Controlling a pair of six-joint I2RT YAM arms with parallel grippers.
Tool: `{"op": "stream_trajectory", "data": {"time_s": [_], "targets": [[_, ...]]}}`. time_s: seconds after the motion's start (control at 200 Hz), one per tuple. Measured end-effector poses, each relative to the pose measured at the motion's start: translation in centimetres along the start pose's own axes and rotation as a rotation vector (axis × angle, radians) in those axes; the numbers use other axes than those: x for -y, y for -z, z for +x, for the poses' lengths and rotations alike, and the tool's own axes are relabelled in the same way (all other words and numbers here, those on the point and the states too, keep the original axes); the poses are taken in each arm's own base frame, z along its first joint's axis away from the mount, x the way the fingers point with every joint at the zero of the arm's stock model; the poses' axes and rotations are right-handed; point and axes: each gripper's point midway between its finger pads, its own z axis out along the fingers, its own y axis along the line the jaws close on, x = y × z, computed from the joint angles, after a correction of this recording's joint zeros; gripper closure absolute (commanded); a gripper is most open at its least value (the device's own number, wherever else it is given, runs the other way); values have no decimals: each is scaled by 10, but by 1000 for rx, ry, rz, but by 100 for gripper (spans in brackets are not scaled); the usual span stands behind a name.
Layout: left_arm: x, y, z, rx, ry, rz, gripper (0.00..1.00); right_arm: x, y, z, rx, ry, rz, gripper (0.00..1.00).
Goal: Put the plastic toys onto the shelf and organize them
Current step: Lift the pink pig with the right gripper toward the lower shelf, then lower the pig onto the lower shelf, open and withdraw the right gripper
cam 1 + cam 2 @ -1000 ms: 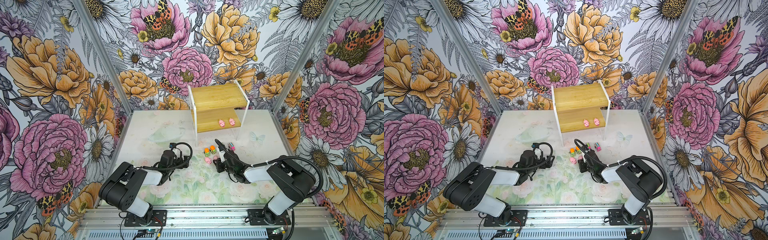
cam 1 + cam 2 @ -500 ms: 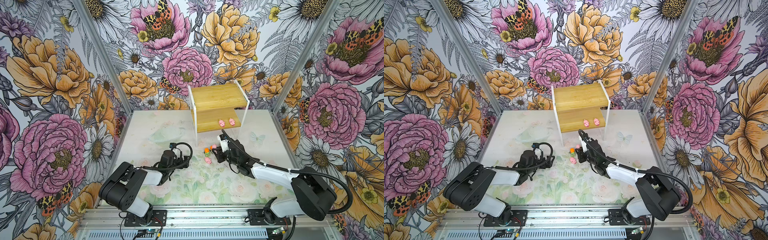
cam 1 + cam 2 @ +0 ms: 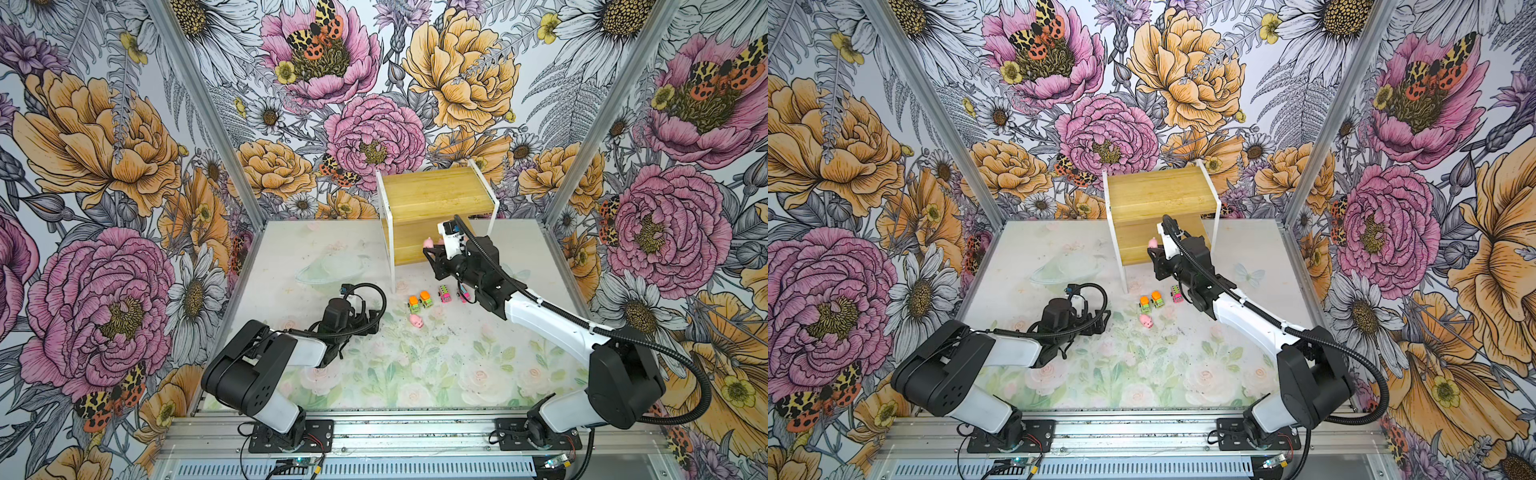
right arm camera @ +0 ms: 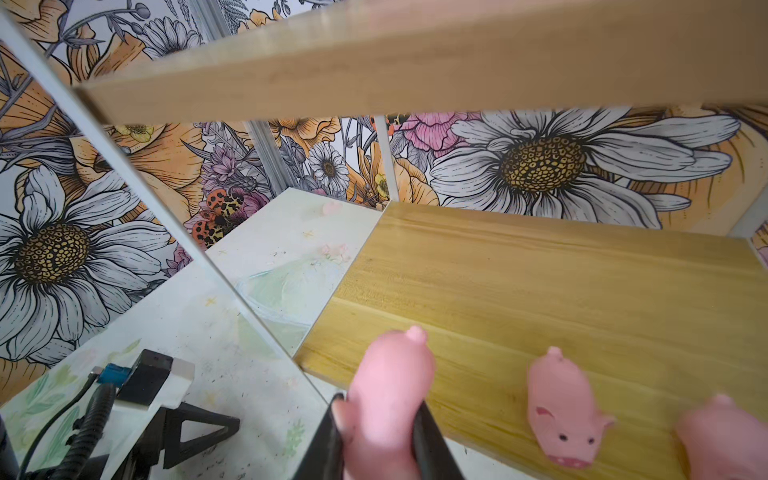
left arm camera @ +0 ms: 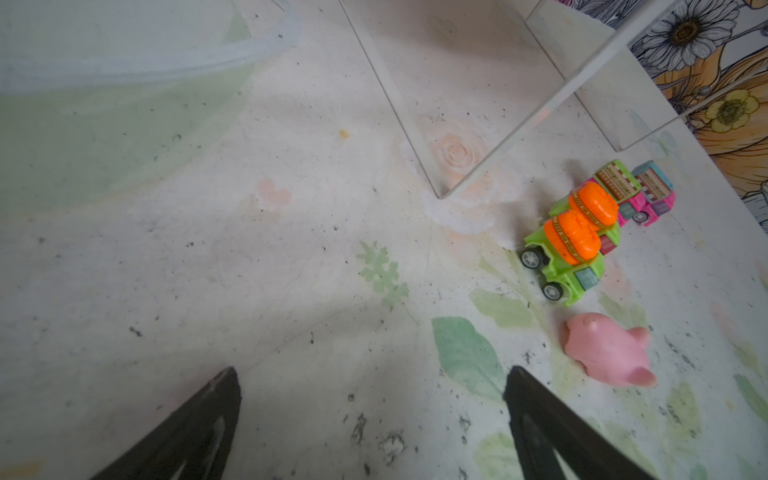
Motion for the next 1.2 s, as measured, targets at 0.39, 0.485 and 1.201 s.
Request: {"op": "stream_trajectory", "data": {"time_s": [0.39, 0.485, 1.201], "targets": [[0, 0, 0, 0, 0, 0, 1, 13, -27, 36, -114, 2, 15, 75], [0, 0, 0, 0, 0, 0, 1, 14, -30, 32, -107, 7, 17, 75], [0, 0, 0, 0, 0, -1, 1, 31, -50, 37, -139, 33, 17, 75]]}}
